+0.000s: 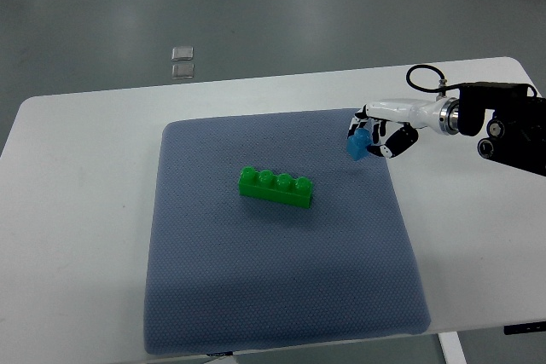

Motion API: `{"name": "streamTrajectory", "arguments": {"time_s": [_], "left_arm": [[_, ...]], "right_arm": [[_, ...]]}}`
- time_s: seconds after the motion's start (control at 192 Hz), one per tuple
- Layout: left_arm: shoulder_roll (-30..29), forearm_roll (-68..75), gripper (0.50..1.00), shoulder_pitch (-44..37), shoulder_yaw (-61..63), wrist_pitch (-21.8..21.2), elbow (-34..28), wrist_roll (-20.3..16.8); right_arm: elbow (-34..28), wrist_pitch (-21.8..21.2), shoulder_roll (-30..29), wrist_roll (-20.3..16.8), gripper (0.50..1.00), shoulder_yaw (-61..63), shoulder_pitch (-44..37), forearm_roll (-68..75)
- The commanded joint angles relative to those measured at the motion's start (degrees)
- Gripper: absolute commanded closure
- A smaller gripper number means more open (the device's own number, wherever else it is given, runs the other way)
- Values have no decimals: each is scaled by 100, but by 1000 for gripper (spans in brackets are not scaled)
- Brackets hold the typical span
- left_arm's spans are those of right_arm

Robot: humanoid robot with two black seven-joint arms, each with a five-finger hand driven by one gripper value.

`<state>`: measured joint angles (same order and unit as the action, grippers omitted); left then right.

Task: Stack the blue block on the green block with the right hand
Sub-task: 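Lift the blue block and carry it over the green block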

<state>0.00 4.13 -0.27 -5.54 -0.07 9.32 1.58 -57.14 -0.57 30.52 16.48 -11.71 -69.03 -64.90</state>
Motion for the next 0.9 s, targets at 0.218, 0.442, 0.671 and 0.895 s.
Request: {"name": "streamTrajectory", "arguments": {"time_s": [0.218, 0.442, 0.671, 0.895], "left_arm": [[0, 0, 500, 0, 0, 7, 0, 0], [0, 0, 500, 0, 0, 7, 0, 0], [0, 0, 500, 0, 0, -2, 0, 0], [0, 0, 500, 0, 0, -2, 0, 0]], "right_arm": [[-17, 127, -328, 1068, 1000, 46, -410, -559], [-17, 127, -714, 1560, 1000, 37, -401, -831], [54, 110, -996, 1771, 1000, 19, -401, -998], [177, 66, -1180, 1754, 1000, -7, -384, -1209]]}}
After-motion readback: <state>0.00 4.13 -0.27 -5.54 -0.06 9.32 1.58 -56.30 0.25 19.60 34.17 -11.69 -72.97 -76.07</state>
